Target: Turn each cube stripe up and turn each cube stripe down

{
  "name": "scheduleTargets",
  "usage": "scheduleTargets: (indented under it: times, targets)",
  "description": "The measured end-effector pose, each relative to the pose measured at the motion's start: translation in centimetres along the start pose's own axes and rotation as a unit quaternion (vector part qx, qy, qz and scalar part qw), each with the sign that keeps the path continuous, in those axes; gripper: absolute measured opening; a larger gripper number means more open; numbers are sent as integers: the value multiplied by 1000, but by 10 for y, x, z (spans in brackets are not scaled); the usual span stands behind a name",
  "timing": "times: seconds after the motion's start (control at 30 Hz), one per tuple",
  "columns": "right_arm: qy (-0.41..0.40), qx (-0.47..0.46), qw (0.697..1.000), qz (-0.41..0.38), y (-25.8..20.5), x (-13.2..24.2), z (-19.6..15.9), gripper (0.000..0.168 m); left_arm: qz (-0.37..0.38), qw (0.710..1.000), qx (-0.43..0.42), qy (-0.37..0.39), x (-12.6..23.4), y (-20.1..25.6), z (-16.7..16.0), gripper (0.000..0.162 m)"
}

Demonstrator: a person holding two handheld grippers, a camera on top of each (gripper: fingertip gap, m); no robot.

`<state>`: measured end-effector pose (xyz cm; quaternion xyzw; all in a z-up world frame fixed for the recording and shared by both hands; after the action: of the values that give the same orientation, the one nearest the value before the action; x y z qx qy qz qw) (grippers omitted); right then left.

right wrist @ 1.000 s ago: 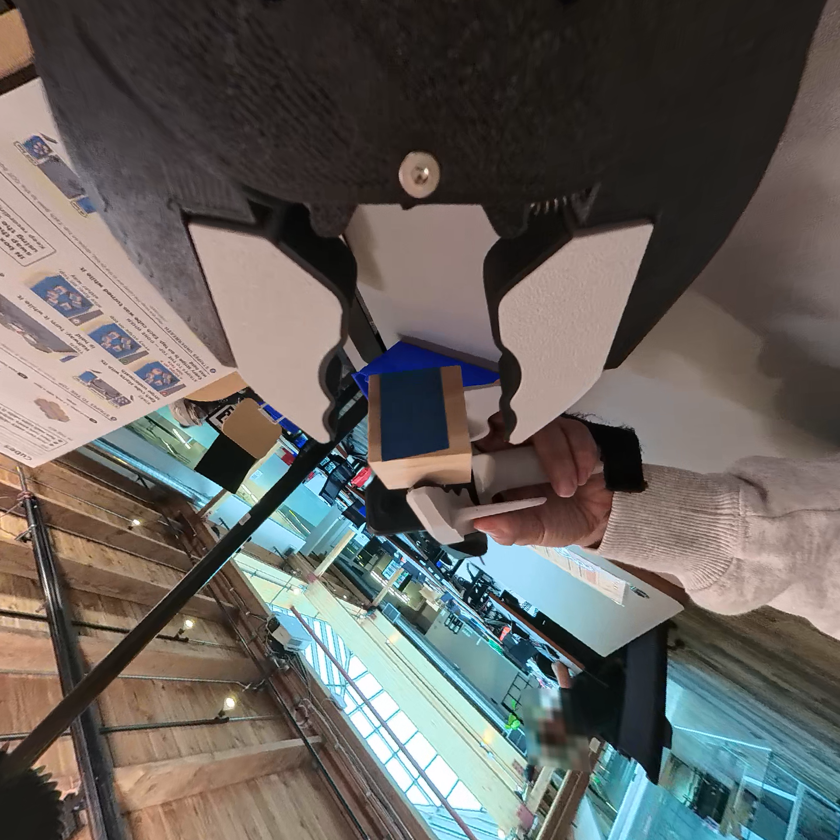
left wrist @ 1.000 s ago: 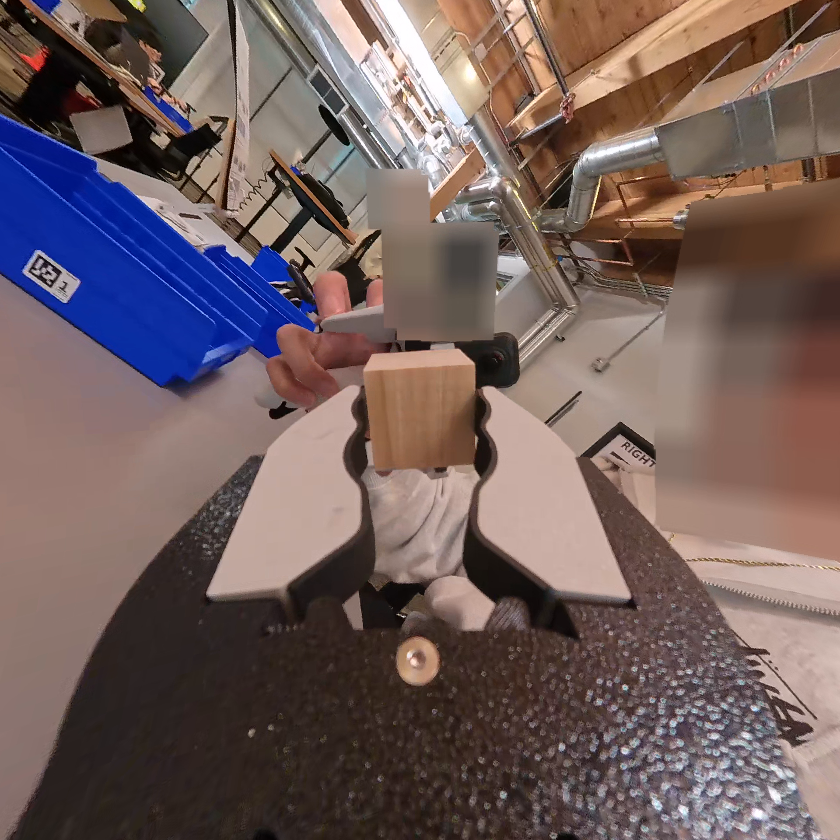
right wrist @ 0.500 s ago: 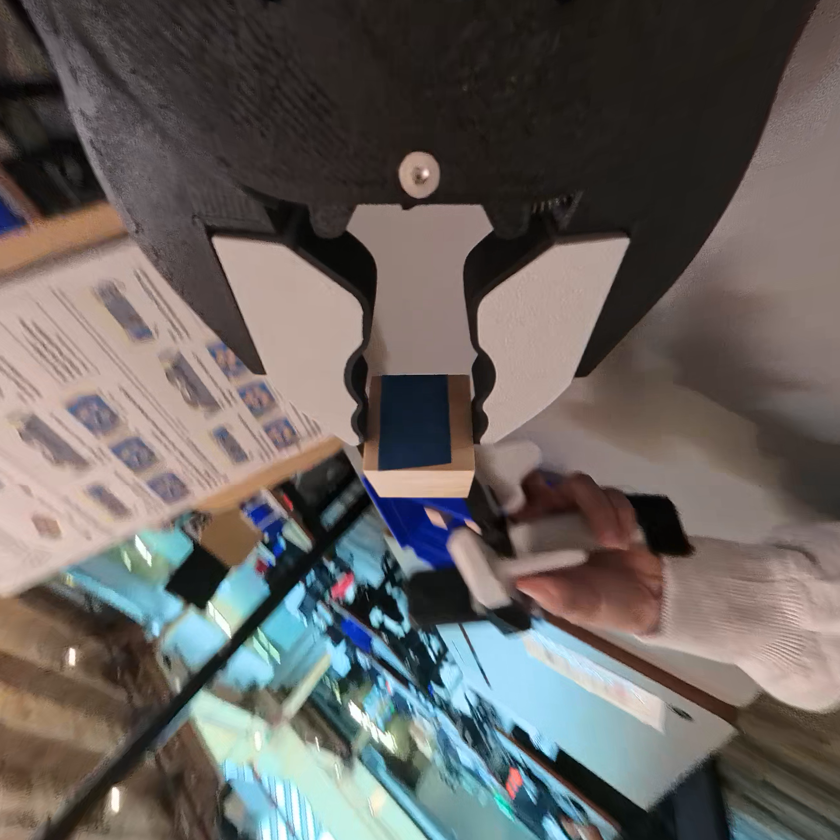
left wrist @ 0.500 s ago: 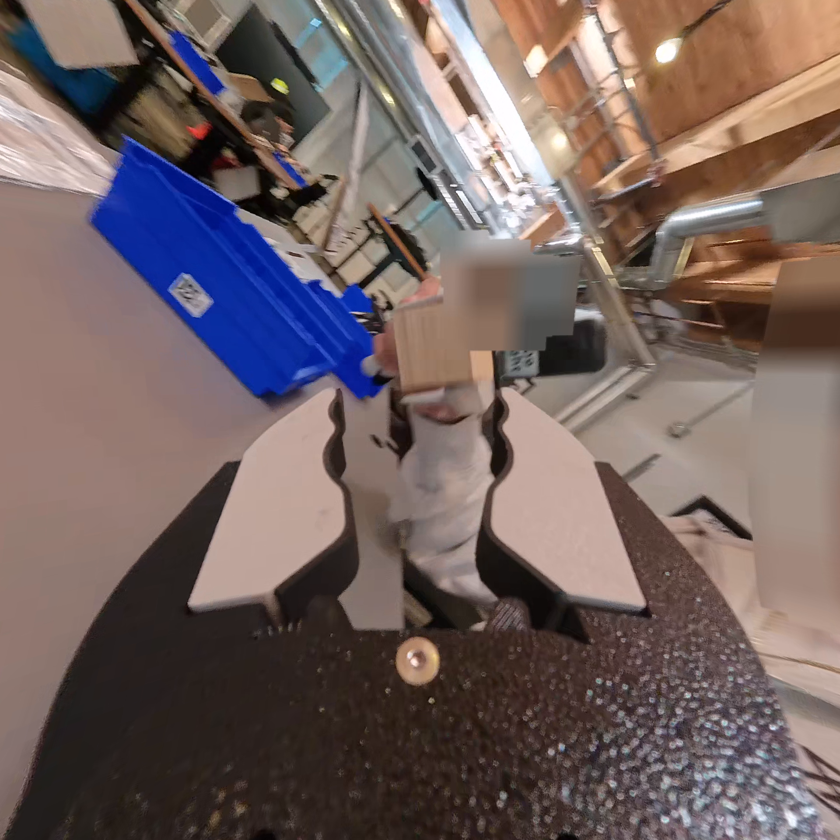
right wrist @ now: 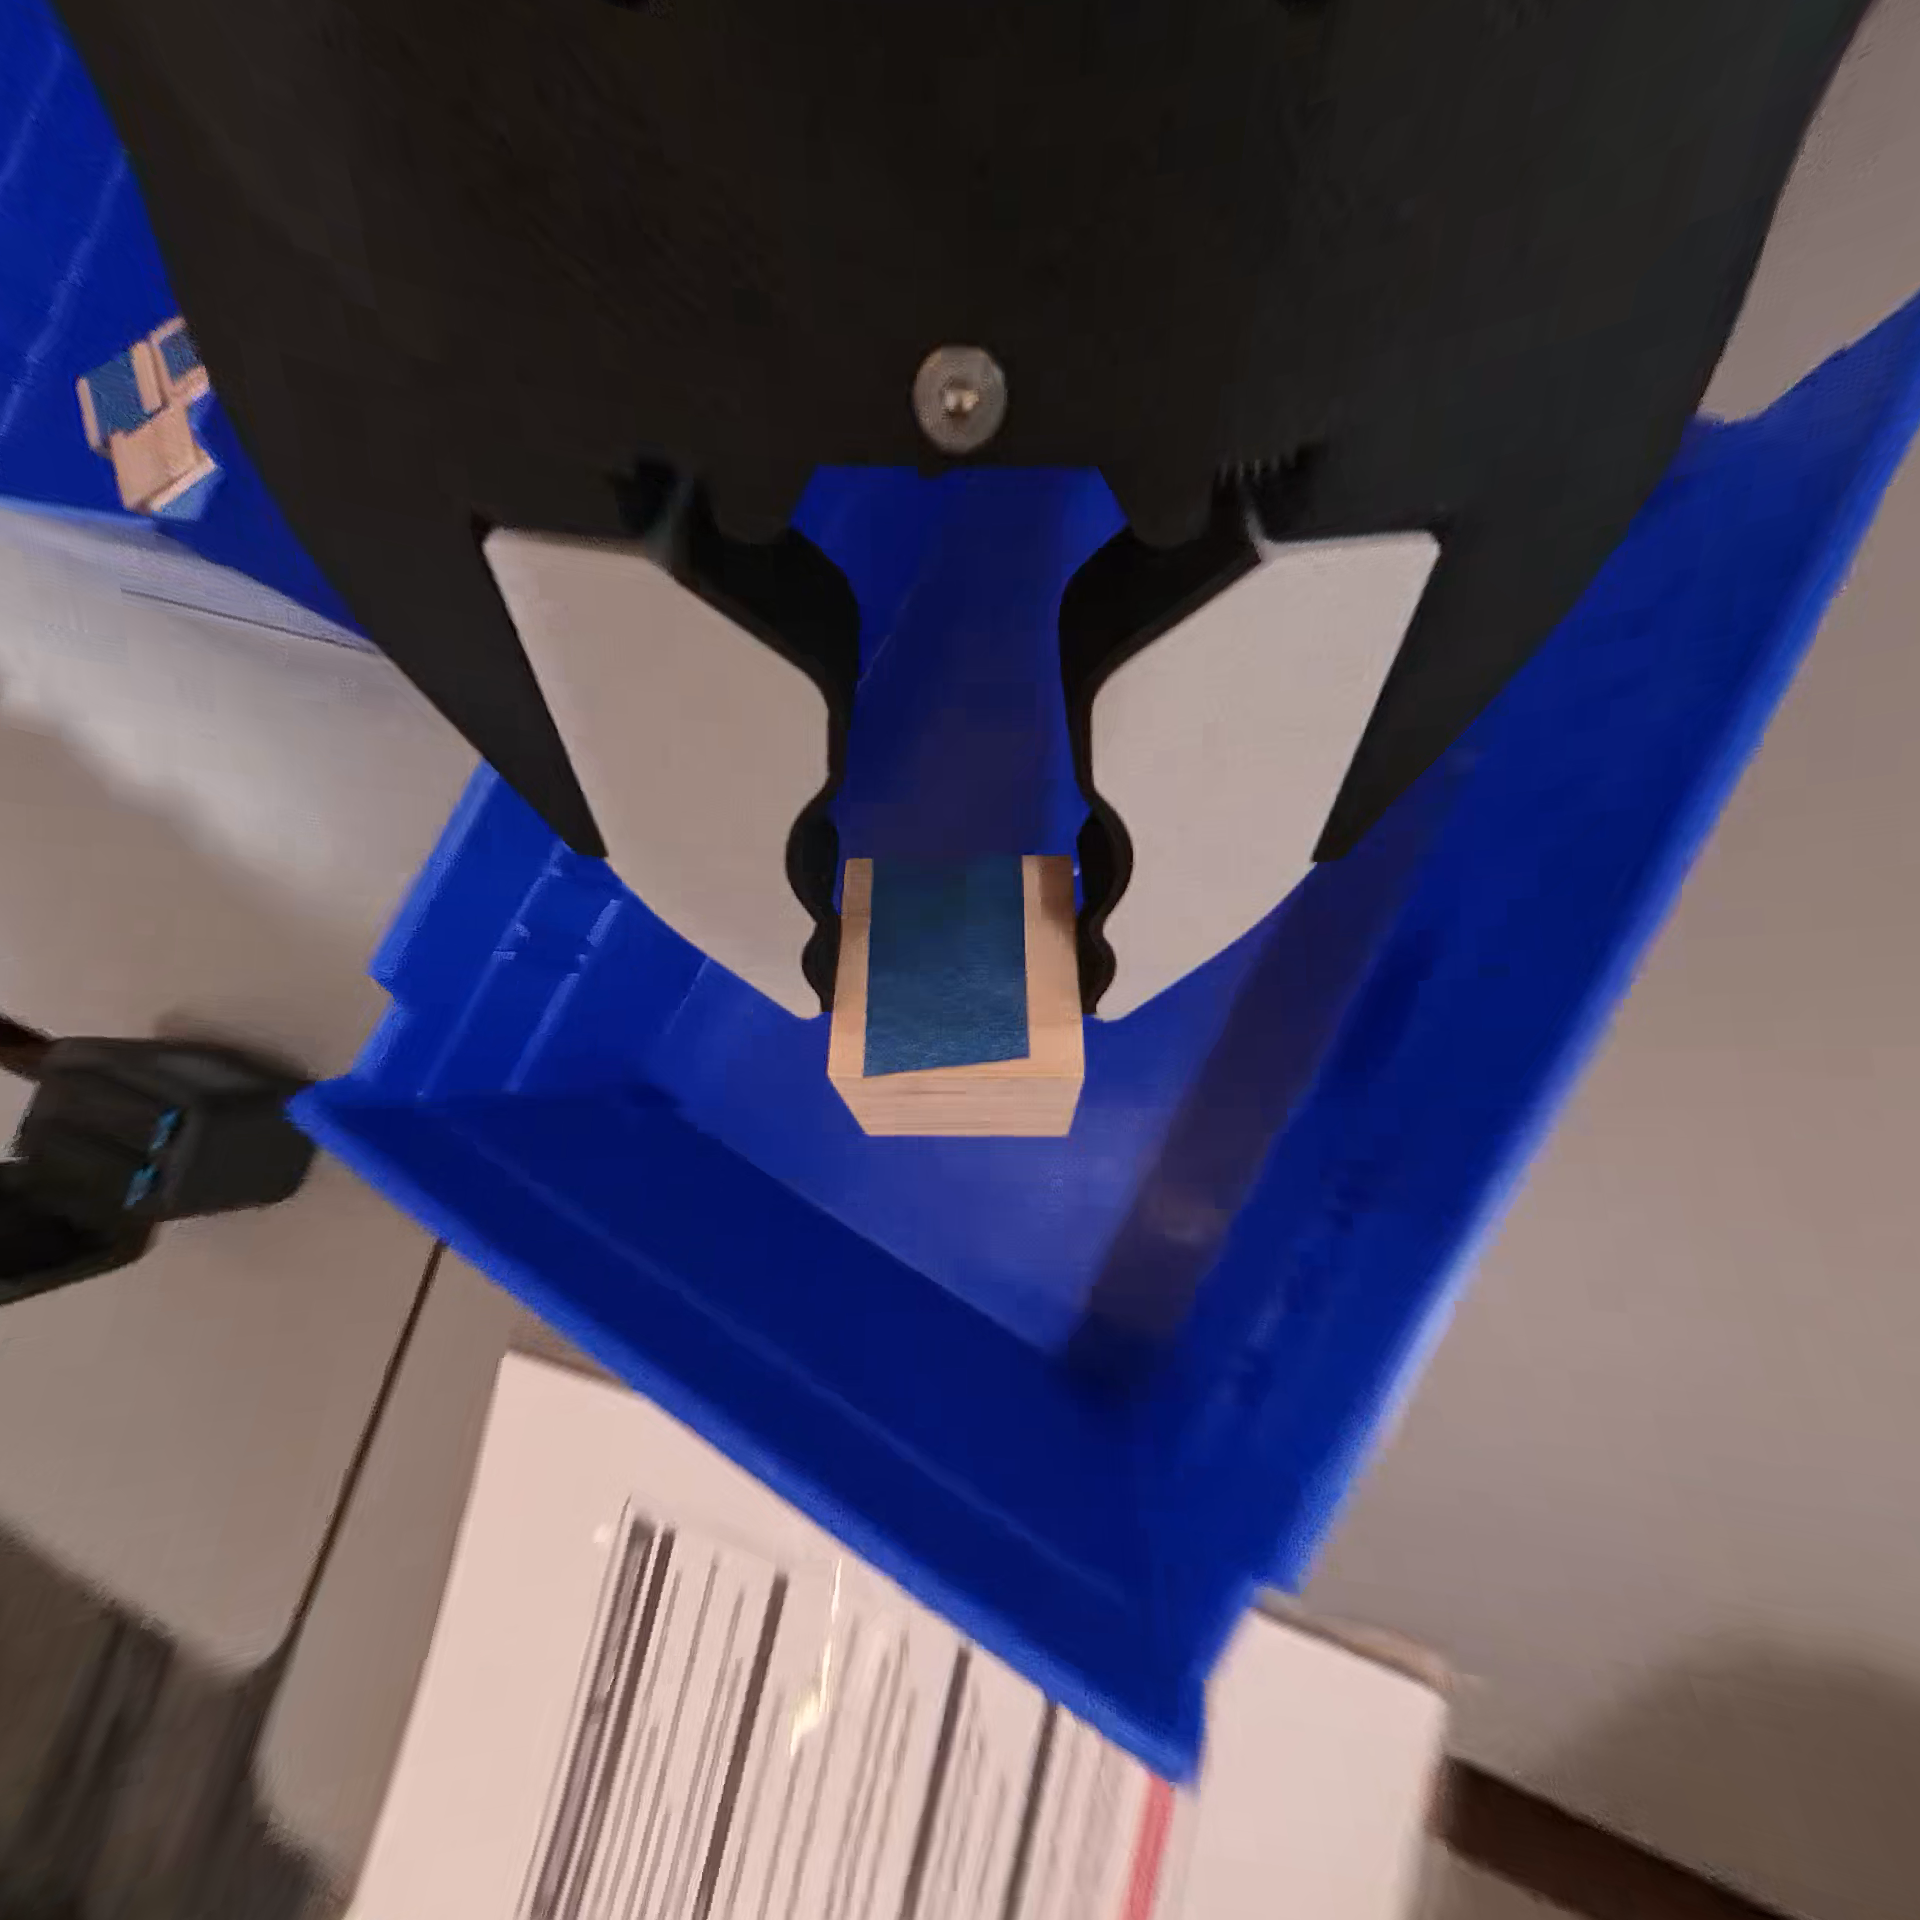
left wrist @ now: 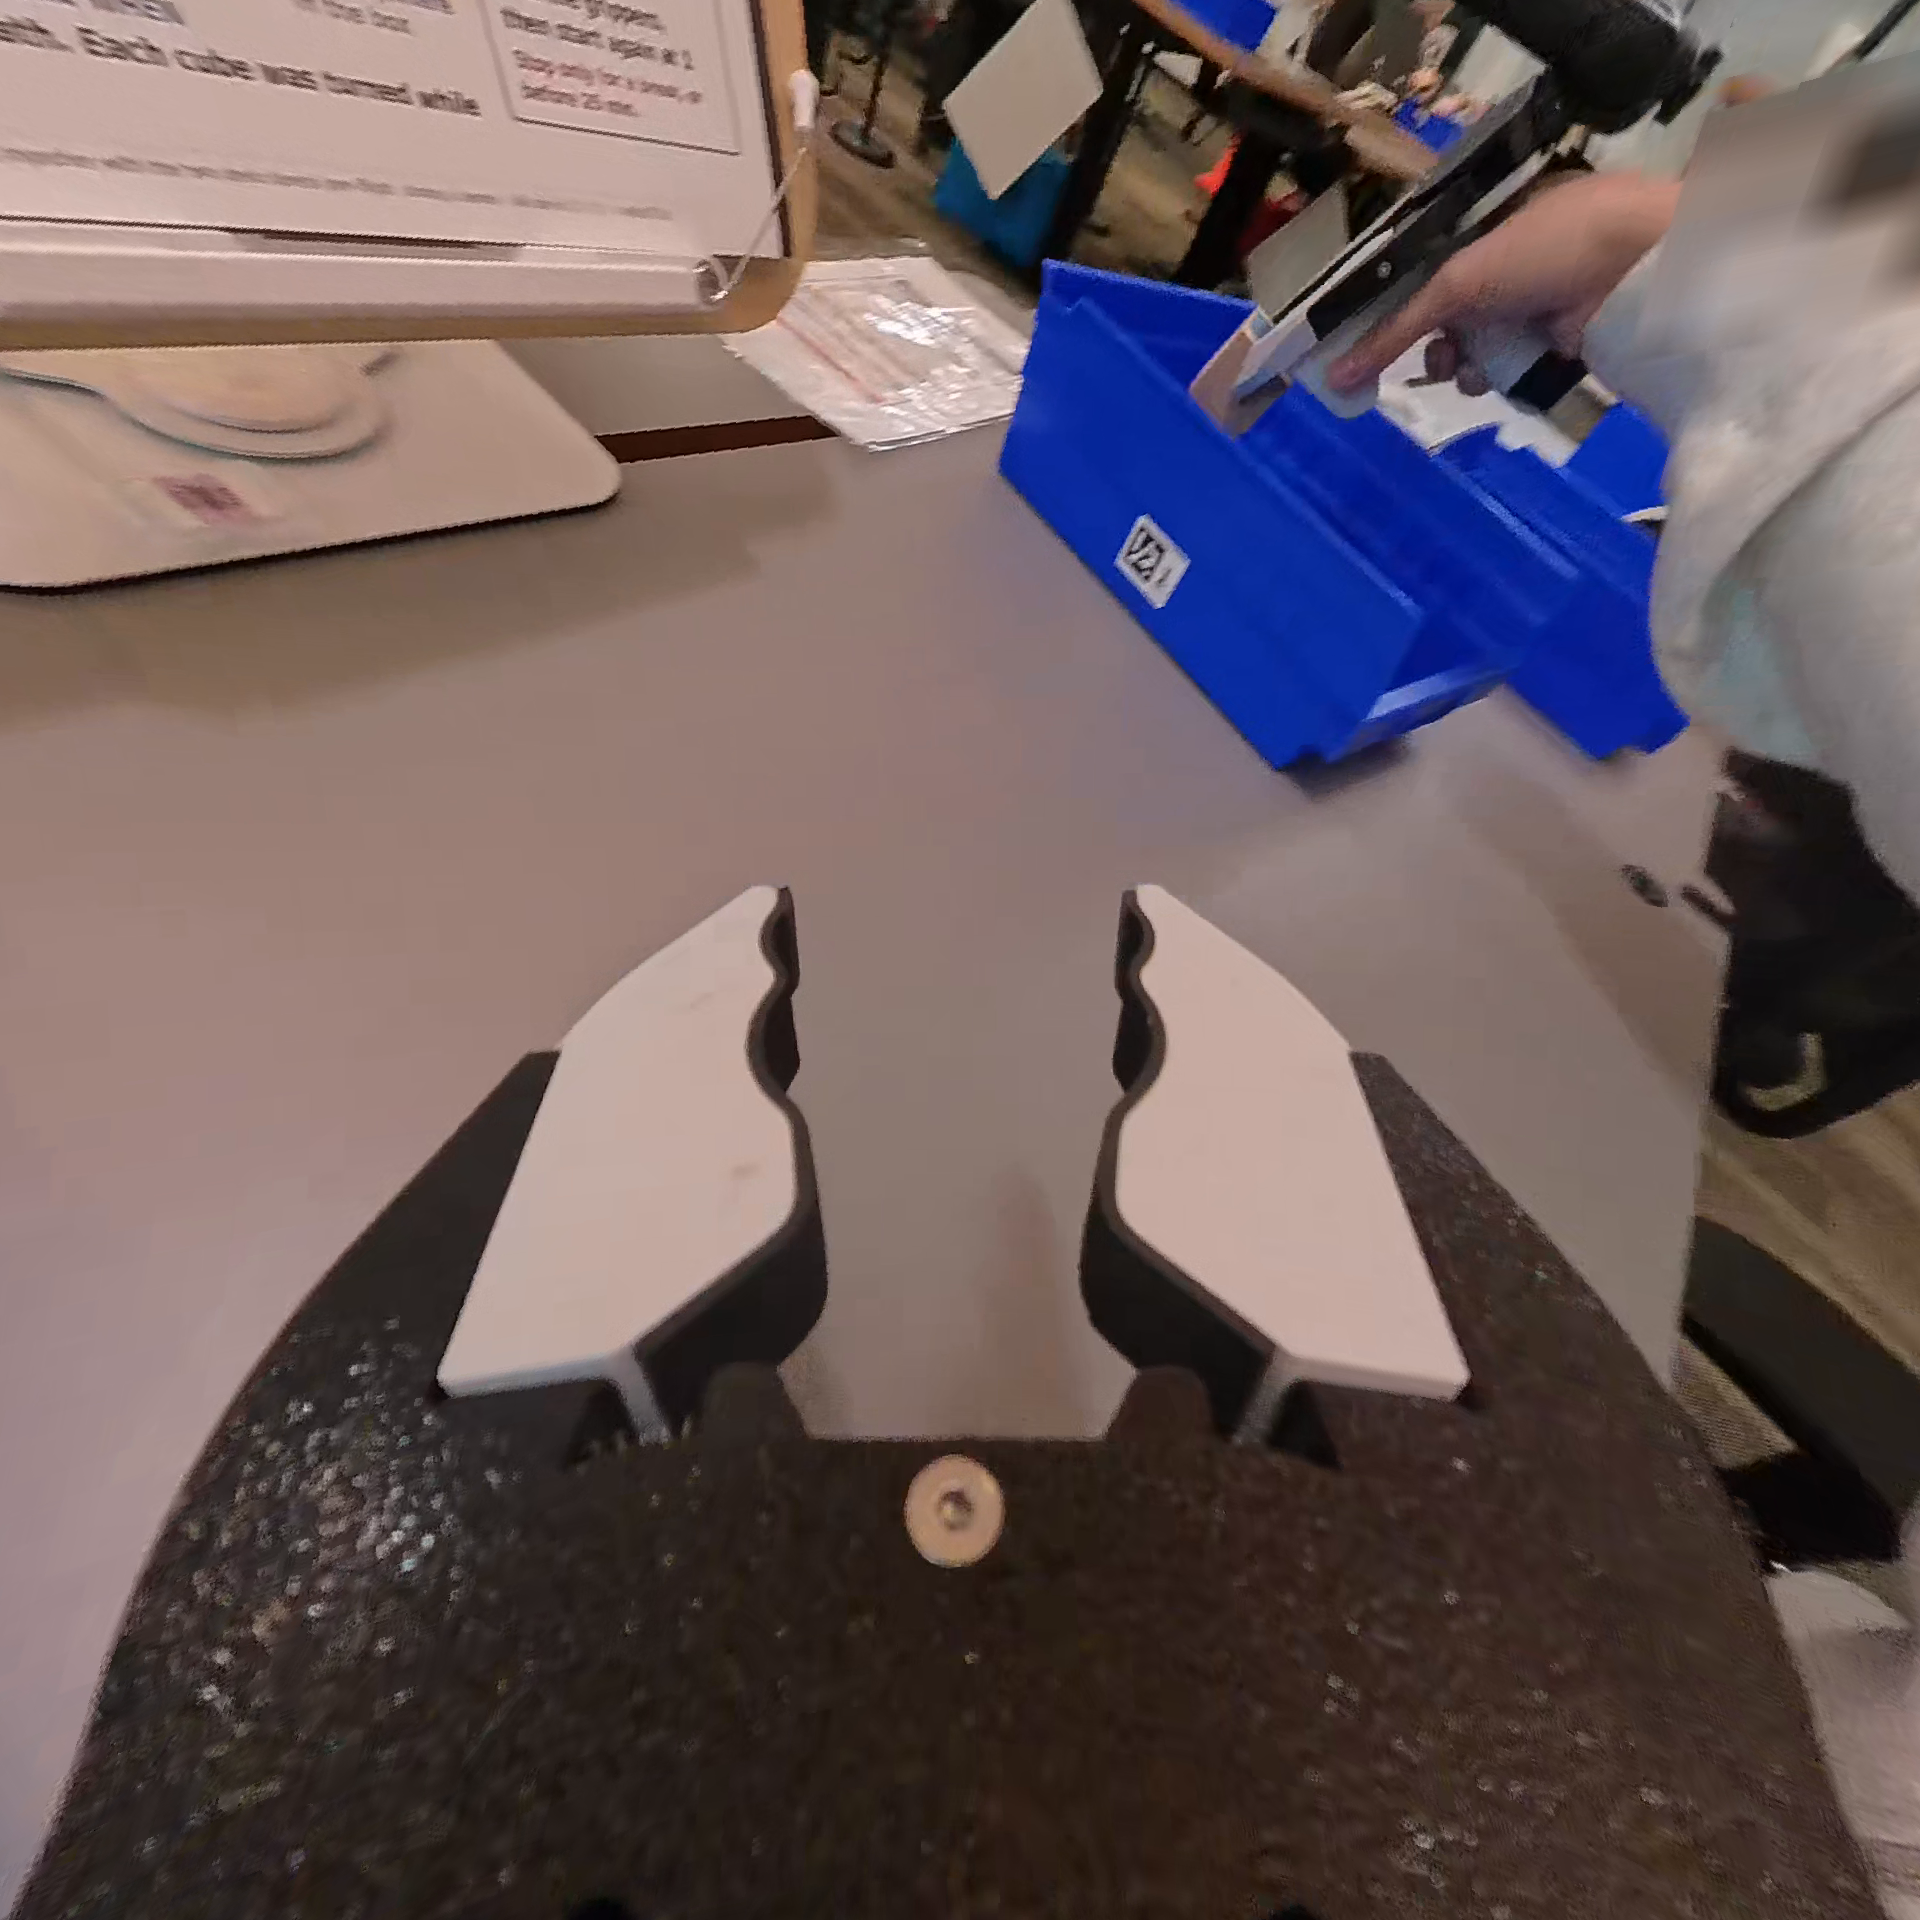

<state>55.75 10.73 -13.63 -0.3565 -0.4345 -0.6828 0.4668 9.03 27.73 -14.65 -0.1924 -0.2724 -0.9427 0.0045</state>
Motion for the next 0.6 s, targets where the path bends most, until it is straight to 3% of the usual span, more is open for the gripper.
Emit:
scheduleTargets:
  times: [0.2,0.37,0.6]
  targets:
    - [-84,-44,992,77,-4,-67,4,44,29,999,-1,-36,-10,-15,-7,57]
    - [-89,-81,986,116,-15,-81,4,44,25,997,4,-71,-16,-14,-20,58]
    - [-125,-50,988,75,-22,-85,7,45,68,997,-9,-42,9,-13,-15,57]
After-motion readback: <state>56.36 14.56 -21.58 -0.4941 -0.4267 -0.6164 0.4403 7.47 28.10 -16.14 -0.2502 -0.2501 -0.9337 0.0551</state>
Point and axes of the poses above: each gripper's, where its closed fingertips meet, x back along the fingers, z out of its top, y = z × x across the jaws, the point moved 4 cm from there along x, back along the fingers, and after that the axes turned 10 degrees about x, right-handed, at the moved point
